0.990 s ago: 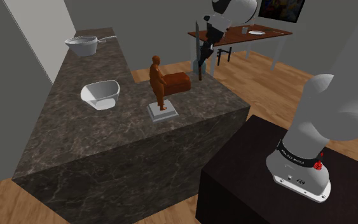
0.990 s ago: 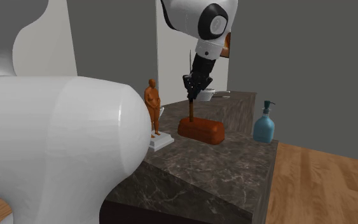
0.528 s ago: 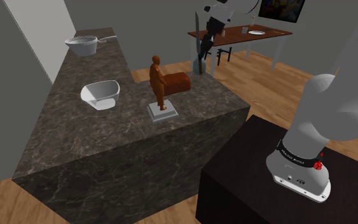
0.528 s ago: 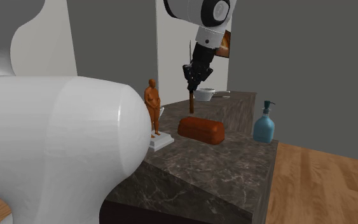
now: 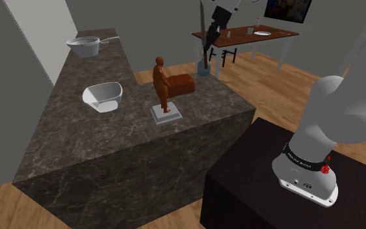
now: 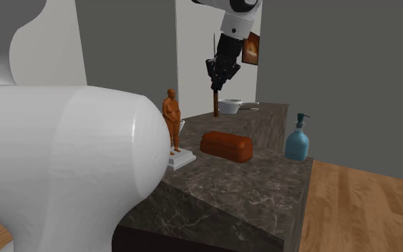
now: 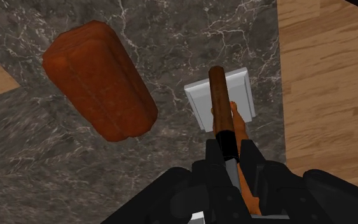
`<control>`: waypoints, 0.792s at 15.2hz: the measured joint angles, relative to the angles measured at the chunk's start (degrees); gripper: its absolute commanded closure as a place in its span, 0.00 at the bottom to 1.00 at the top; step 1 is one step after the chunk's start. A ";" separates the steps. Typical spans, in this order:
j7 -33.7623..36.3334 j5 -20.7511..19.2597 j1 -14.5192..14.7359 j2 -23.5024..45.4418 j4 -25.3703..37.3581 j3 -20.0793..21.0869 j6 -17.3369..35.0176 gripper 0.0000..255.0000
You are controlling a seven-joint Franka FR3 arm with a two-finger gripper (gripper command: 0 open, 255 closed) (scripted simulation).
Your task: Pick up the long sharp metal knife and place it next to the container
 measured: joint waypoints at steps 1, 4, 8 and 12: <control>0.32 -0.25 -0.07 -0.20 0.68 0.05 -0.80 1.00; 1.32 -0.70 -0.07 -0.47 2.60 0.30 -2.78 1.00; 2.43 -1.22 -0.11 -0.75 5.29 0.49 -5.52 1.00; 3.43 -1.38 0.00 -0.49 8.51 0.57 -8.36 1.00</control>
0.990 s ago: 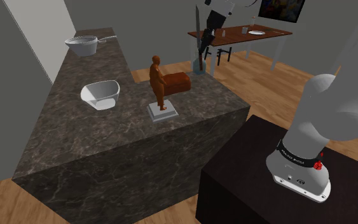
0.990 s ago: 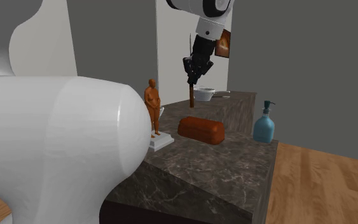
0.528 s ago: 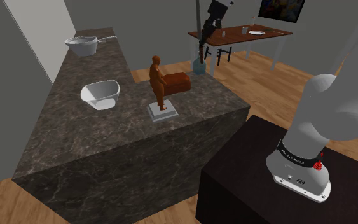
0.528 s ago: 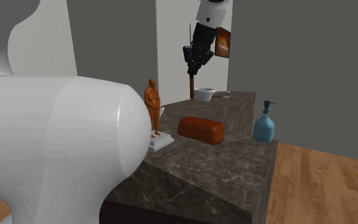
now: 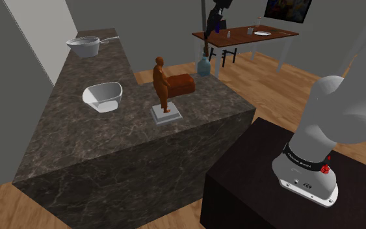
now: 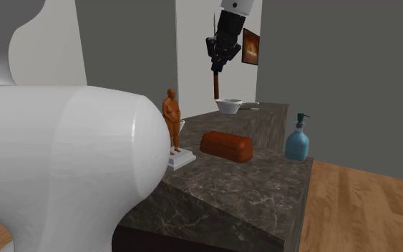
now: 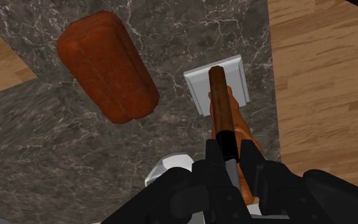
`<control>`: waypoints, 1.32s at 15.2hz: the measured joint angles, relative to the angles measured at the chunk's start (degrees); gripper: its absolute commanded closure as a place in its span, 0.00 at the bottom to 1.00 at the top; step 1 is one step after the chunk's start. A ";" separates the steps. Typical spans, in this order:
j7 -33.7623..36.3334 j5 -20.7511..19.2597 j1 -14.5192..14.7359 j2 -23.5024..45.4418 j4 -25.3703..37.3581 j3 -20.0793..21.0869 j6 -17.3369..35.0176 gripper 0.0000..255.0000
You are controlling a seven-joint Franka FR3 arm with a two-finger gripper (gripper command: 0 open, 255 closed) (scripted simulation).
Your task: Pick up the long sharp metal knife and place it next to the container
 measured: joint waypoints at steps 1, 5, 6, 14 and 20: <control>0.28 -0.03 0.03 0.09 0.90 0.02 -0.78 1.00; 1.08 -0.17 0.08 0.30 4.08 -0.02 -3.68 1.00; 1.24 -0.09 0.11 0.55 5.13 -0.11 -4.52 1.00; 2.91 1.27 1.18 3.41 9.33 0.43 -5.86 1.00; 4.73 4.70 3.61 9.64 9.33 2.45 0.39 1.00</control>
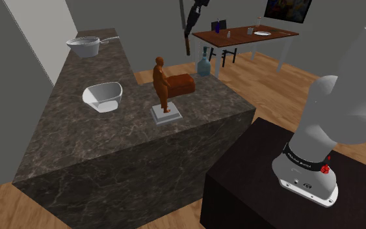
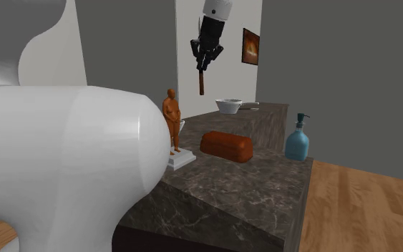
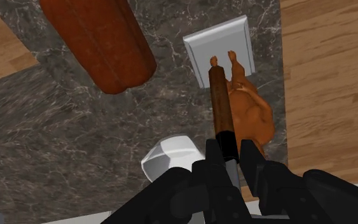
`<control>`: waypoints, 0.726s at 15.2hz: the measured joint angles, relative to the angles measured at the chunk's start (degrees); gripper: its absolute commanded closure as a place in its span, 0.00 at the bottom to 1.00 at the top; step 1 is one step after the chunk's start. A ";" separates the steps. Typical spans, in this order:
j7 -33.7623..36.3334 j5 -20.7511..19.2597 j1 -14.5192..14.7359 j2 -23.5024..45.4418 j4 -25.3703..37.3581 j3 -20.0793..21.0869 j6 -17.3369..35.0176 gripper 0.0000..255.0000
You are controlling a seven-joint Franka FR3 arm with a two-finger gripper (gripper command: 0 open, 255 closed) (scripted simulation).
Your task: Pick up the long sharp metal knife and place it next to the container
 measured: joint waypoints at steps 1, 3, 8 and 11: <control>0.04 0.81 0.26 1.49 0.76 0.15 0.59 1.00; 0.60 2.18 1.00 4.03 1.47 0.82 2.36 1.00; 1.43 6.10 2.15 11.61 5.23 2.36 5.73 1.00; 2.45 8.09 2.77 16.12 8.04 3.54 7.40 1.00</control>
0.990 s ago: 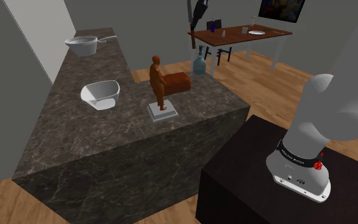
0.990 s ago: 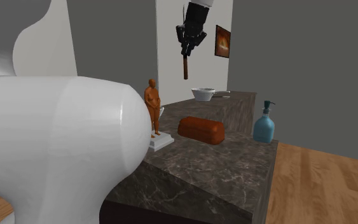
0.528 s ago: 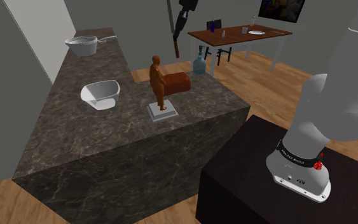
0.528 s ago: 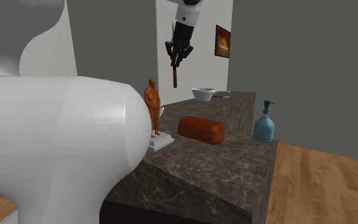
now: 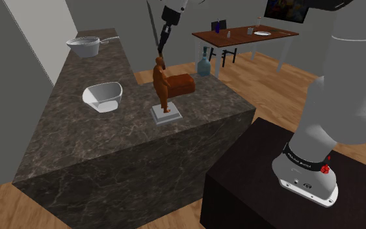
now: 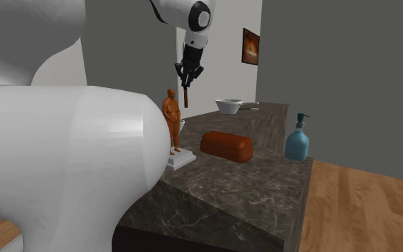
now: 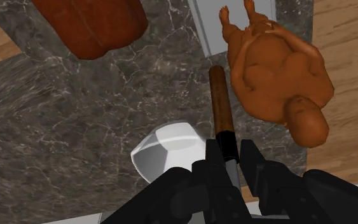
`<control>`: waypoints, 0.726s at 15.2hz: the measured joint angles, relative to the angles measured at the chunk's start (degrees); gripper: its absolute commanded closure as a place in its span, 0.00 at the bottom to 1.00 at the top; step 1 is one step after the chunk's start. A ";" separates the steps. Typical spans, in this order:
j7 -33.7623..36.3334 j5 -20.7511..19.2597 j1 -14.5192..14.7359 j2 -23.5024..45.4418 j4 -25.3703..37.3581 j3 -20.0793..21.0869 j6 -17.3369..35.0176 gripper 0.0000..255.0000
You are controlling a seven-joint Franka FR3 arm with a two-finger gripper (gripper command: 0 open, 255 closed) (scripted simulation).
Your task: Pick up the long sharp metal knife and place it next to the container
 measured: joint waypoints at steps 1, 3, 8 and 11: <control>0.26 0.77 0.02 1.81 1.43 0.38 0.37 1.00; 0.73 2.25 -0.07 5.53 4.40 1.18 0.99 1.00; 2.95 4.90 -0.30 14.39 12.70 3.18 1.87 1.00; 4.30 6.28 -0.81 20.31 18.40 4.47 2.33 1.00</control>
